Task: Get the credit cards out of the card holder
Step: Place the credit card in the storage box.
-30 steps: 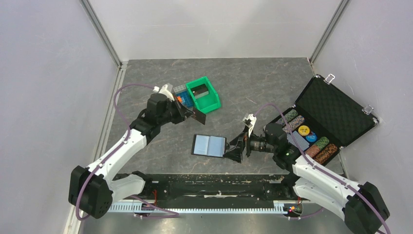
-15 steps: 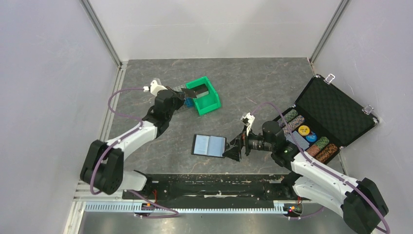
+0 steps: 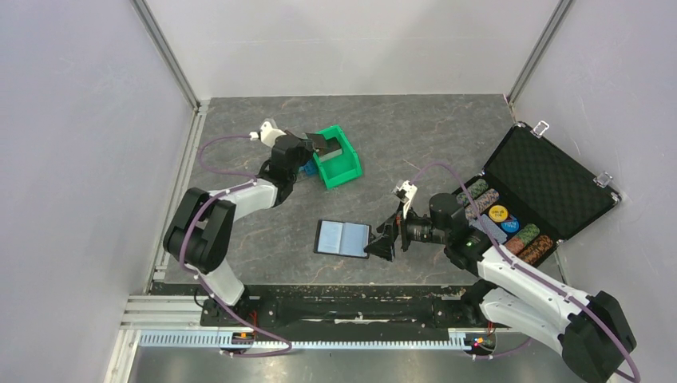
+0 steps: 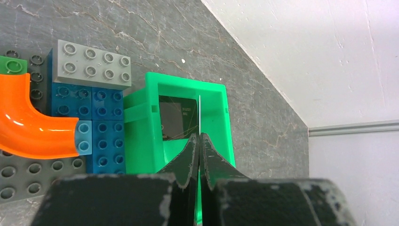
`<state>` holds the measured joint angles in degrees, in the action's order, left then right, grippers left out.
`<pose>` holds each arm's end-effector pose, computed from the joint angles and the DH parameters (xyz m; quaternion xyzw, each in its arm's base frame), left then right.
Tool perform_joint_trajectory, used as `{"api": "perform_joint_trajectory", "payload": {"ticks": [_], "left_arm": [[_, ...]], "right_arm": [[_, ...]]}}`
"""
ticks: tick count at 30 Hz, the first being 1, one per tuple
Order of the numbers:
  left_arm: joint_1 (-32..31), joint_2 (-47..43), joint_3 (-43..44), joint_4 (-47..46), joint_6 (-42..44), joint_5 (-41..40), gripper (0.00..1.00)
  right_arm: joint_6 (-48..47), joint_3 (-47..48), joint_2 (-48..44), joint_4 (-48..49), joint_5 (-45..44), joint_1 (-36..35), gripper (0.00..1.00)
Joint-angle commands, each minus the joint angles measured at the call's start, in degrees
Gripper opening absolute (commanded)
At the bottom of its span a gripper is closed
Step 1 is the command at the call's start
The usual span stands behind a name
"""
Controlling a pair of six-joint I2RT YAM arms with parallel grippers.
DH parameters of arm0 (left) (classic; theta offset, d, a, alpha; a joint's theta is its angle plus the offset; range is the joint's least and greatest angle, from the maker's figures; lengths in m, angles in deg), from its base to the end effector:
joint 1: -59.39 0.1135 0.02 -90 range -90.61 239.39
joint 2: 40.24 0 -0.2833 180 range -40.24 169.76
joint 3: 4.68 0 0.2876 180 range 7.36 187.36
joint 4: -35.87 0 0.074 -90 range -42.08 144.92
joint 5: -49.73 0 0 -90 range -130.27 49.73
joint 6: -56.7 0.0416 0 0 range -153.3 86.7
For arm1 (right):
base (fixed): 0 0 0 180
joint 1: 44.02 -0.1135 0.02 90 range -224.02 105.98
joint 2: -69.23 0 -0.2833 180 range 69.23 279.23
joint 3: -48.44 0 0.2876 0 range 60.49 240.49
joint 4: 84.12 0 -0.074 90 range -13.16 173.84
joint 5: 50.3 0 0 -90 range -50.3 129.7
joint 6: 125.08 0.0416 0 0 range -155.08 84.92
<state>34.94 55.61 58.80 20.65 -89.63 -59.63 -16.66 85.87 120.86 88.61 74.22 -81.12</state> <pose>0.3698 -0.1530 0.2080 -0.3138 0.7353 -0.2762 0.5335 0.1642 0.1538 0.2254 -0.2929 0.7517 0.4674 0.3616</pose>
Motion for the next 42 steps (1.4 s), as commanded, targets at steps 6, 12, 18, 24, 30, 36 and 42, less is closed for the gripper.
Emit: {"api": "perform_joint_trajectory", "payload": {"ticks": [6, 12, 18, 24, 30, 36, 42], "left_arm": [[-0.1, 4.4, 3.8, -5.2, -3.4, -4.3, 0.02], [-0.7, 6.2, 5.9, -3.6, -3.0, -6.4, 0.02], [-1.3, 7.4, 6.6, -2.3, -3.2, -7.4, 0.02], [-2.4, 9.1, 8.6, -1.4, -2.8, -8.4, 0.02], [-3.1, 9.9, 10.2, 1.1, -3.1, -11.7, 0.02], [-3.2, 10.5, 10.1, 2.7, -4.8, -13.7, 0.02], [-3.2, 12.2, 11.3, 3.4, -7.2, -14.0, 0.02]], "right_arm": [[-3.0, 3.2, 0.7, -1.7, -1.7, 0.4, 0.98], [-4.2, 3.6, -0.5, -3.5, -2.7, 0.7, 0.98], [-6.7, 4.2, -1.3, -7.5, -4.1, 0.7, 0.98], [-8.1, 5.1, -1.9, -9.2, -4.8, 0.9, 0.98], [-9.4, 5.7, -2.3, -11.0, -5.6, 1.0, 0.98], [-10.4, 5.6, -2.9, -11.9, -6.2, 1.1, 0.98], [-10.9, 6.1, -2.8, -12.6, -6.4, 1.2, 0.98]]}}
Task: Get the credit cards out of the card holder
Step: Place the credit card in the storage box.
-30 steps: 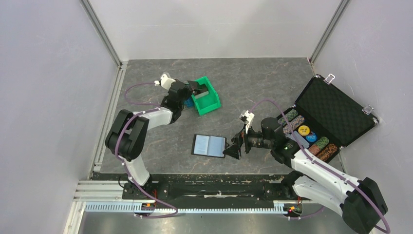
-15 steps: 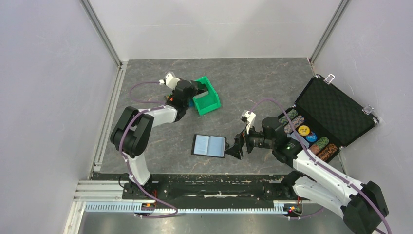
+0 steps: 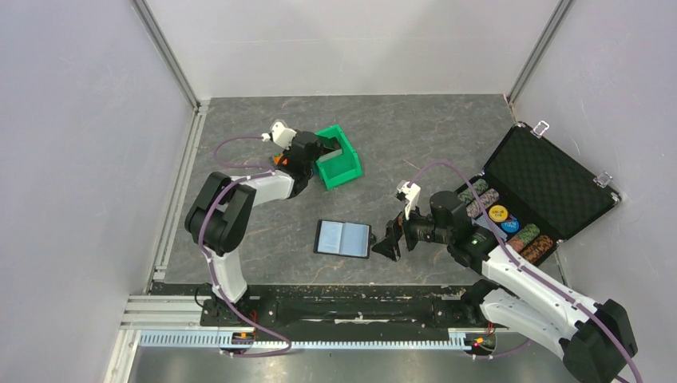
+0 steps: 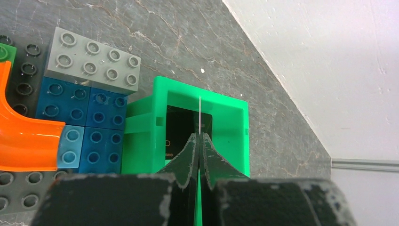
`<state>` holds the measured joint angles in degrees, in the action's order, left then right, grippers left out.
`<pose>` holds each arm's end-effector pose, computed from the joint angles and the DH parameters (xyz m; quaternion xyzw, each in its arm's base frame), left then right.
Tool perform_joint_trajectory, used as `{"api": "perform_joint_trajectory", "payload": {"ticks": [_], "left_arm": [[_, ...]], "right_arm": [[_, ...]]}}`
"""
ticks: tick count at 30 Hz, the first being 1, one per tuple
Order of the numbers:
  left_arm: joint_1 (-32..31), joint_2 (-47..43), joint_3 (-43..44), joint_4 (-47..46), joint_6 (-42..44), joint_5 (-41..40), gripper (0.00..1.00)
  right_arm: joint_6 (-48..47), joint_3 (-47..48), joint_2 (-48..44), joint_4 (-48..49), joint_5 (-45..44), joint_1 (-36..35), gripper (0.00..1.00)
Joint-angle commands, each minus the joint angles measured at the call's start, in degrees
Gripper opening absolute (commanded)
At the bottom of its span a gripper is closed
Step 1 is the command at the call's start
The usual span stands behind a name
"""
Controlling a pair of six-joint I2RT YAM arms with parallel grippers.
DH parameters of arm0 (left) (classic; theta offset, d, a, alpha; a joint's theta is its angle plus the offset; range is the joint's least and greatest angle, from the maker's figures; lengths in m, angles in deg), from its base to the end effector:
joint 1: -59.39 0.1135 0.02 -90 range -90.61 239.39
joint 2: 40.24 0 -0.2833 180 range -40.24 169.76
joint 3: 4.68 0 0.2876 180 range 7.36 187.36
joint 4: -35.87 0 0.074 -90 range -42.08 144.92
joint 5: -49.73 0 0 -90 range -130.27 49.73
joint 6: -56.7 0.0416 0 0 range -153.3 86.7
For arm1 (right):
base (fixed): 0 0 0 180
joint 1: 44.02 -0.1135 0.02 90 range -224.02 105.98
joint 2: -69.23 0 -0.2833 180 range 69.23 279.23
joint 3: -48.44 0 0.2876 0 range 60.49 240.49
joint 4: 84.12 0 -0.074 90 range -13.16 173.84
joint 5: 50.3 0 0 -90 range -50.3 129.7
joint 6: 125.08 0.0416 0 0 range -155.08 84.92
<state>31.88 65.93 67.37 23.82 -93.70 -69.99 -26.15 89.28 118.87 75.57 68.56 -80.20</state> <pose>0.3989 -0.1845 0.1829 -0.3644 0.7283 -0.2217 0.5364 0.1635 0.1444 0.2316 -0.3194 0.7817 0.3866 0.3708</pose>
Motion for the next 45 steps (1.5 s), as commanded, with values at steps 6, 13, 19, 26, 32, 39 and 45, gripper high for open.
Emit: {"api": "perform_joint_trajectory", "payload": {"ticks": [6, 13, 19, 26, 32, 39, 45], "left_arm": [[-0.3, 3.1, 3.2, 0.9, -4.6, -4.4, 0.02], [-0.3, 4.2, 4.0, 0.9, -4.6, -4.7, 0.06], [-0.3, 4.0, 4.5, 1.1, -3.6, -4.5, 0.18], [-0.3, 3.8, 5.9, 2.2, -1.7, -4.9, 0.23], [-0.3, 3.7, 6.7, 2.4, -0.1, -4.7, 0.3], [-0.3, 4.3, 7.5, 2.5, 1.3, -3.6, 0.34], [-0.3, 3.2, 8.3, 3.6, 4.6, -2.4, 0.37]], "right_arm": [[-1.8, 2.8, -1.2, -0.1, -1.2, 0.3, 0.98], [-2.1, 2.6, -1.4, -0.3, -1.4, 0.4, 0.98], [-2.3, 2.2, -1.7, -0.3, -1.9, 0.5, 0.98], [-2.2, 2.4, -1.9, -0.3, -2.0, 0.5, 0.98], [-2.0, 2.5, -1.9, -0.3, -2.3, 0.6, 0.98], [-1.3, 2.8, -1.8, -0.3, -3.3, 0.6, 0.98], [1.5, 2.6, -1.7, 1.1, -3.9, 0.6, 0.98]]}}
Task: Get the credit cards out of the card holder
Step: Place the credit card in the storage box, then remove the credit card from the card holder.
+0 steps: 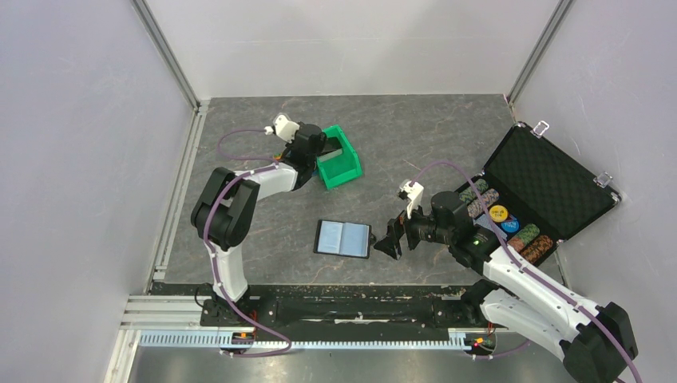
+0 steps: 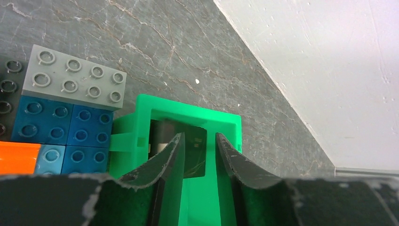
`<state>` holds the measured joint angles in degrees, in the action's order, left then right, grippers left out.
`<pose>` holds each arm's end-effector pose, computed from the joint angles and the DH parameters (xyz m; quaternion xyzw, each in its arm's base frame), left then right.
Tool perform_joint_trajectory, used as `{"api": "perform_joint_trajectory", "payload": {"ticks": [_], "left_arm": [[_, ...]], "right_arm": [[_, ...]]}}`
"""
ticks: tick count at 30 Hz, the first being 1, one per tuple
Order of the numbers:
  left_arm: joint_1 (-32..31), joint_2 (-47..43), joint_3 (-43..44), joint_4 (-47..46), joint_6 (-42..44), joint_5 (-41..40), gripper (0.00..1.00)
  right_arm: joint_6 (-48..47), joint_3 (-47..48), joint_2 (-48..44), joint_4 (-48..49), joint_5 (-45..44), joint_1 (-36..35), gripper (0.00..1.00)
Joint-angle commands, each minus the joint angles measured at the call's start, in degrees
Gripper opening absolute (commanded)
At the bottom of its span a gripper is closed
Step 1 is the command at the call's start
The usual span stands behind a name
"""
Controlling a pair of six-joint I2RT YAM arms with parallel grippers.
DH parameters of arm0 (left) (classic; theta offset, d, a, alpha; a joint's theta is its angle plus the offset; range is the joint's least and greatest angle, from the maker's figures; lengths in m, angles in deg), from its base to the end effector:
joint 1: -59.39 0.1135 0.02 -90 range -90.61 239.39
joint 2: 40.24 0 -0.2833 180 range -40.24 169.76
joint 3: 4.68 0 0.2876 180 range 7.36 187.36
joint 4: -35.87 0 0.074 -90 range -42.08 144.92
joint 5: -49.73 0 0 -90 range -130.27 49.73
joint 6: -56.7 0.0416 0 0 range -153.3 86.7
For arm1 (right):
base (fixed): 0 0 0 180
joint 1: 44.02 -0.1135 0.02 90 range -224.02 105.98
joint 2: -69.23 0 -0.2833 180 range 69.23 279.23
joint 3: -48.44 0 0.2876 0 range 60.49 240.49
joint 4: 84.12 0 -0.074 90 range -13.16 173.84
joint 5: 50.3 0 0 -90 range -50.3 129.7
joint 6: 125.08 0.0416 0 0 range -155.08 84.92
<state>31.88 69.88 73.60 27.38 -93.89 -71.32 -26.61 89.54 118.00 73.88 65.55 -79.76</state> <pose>0.4201 -0.1946 0.1843 -0.3702 0.7299 -0.2073 0.5360 0.1640 0.1404 0.2330 -0.3079 0.7924 0.3635 0.3810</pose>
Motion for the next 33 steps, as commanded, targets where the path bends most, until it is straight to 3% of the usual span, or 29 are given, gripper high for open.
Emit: {"api": "perform_joint_trajectory", "payload": {"ticks": [1, 7, 10, 17, 26, 33], "left_arm": [[-0.3, -1.2, 2.1, 0.1, 5.9, -0.8, 0.38], [-0.2, -4.2, 2.4, 3.1, 10.7, 0.2, 0.45], [-0.2, -7.2, 1.8, 4.8, 13.9, 5.7, 0.48], [0.0, -14.5, 6.1, 28.2, 21.6, 24.5, 0.5], [-0.6, -26.6, -7.0, 34.6, 25.2, 45.6, 0.5], [-3.5, -31.2, -15.6, 37.3, 25.8, 52.0, 0.5]], "right_arm": [[2.3, 2.2, -1.0, 3.1, -0.8, 0.2, 0.98], [4.5, 1.3, -2.0, 4.0, -0.3, 0.2, 0.98], [5.7, 0.6, -2.3, 4.5, -0.5, 0.2, 0.98], [10.1, -0.1, -0.8, 5.9, -1.7, 0.2, 0.98], [16.3, -3.2, 4.2, 9.5, -4.7, 0.2, 0.97], [26.1, -8.3, 7.2, 22.4, -1.9, 0.1, 0.82]]}}
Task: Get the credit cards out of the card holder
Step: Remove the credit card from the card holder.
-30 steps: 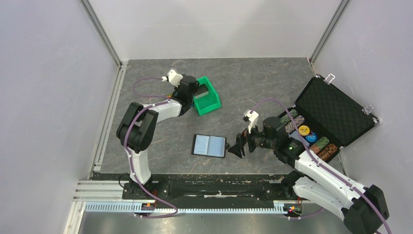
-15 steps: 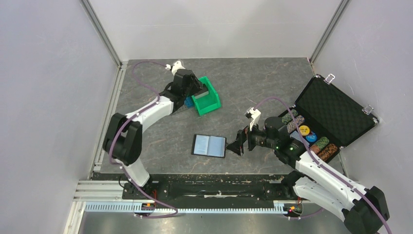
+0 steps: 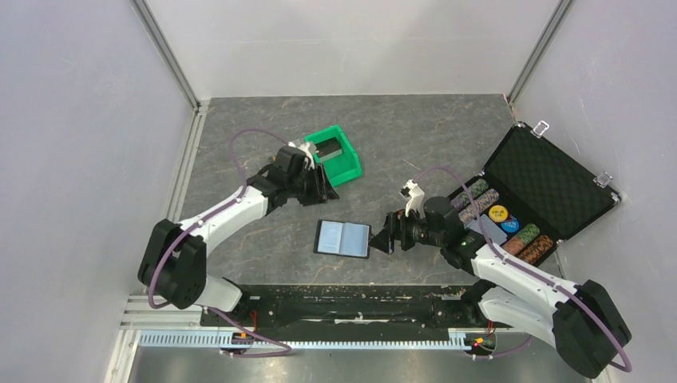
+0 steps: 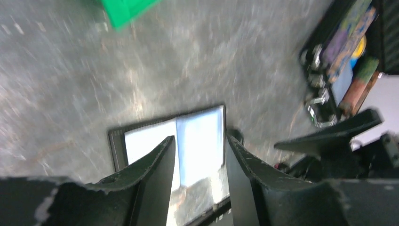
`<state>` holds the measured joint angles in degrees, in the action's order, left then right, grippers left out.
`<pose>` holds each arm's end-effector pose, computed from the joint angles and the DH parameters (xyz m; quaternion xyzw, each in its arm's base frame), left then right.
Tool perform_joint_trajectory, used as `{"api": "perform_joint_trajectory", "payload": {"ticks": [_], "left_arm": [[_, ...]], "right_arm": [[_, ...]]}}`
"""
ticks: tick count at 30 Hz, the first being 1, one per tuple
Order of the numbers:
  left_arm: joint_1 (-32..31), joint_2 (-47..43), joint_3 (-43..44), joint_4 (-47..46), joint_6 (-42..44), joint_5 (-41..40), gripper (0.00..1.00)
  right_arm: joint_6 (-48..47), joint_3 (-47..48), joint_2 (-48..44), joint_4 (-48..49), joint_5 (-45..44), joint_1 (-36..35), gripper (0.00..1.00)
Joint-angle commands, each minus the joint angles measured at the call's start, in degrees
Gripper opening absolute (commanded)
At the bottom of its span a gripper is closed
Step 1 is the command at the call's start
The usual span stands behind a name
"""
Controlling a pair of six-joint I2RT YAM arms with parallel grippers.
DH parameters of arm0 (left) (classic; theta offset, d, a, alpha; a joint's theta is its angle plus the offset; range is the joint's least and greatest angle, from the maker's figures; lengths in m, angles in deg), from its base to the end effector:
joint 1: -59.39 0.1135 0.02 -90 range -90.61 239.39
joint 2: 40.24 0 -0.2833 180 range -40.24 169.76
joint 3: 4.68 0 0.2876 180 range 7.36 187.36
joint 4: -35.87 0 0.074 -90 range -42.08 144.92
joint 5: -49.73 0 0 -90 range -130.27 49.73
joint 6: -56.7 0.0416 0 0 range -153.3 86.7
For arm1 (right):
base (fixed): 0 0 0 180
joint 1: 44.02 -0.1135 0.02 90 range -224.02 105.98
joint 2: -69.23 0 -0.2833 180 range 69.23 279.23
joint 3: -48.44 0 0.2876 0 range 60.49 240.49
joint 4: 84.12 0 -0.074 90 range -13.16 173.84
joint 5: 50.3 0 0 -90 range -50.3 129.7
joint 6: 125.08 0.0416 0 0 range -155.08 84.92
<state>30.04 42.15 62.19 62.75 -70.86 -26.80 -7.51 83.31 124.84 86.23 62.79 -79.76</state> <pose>0.2952 -0.1771 0.2402 -0.0178 0.9097 -0.3105 0.2752 0.1737 0.1451 0.1886 -0.1598 0.8409 0.4034 0.3234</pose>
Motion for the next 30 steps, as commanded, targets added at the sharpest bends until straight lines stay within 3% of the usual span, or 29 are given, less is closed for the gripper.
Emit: {"api": "perform_joint_trajectory", "payload": {"ticks": [1, 6, 15, 22, 30], "left_arm": [[-2.2, -4.1, -5.7, 1.2, 2.4, 7.8, 0.5], [-3.2, -4.7, -9.2, 1.2, 1.5, 4.2, 0.5], [-3.2, -6.4, -15.6, -1.4, 0.0, 0.3, 0.5], [-3.2, -7.5, -18.1, 0.0, -0.9, -4.6, 0.49], [-3.2, -5.8, -19.5, -1.6, -0.7, -1.8, 0.4]], "right_arm": [[8.8, -3.0, 0.6, 12.2, 0.8, -0.1, 0.78], [13.1, -3.4, 2.5, 16.4, -3.3, -2.8, 0.68], [15.5, -1.5, 9.8, 18.9, -11.8, -8.5, 0.69], [15.6, 0.9, 18.2, 23.1, -11.3, -9.1, 0.7], [15.8, 1.0, 23.3, 25.9, -11.7, -9.1, 0.64]]}}
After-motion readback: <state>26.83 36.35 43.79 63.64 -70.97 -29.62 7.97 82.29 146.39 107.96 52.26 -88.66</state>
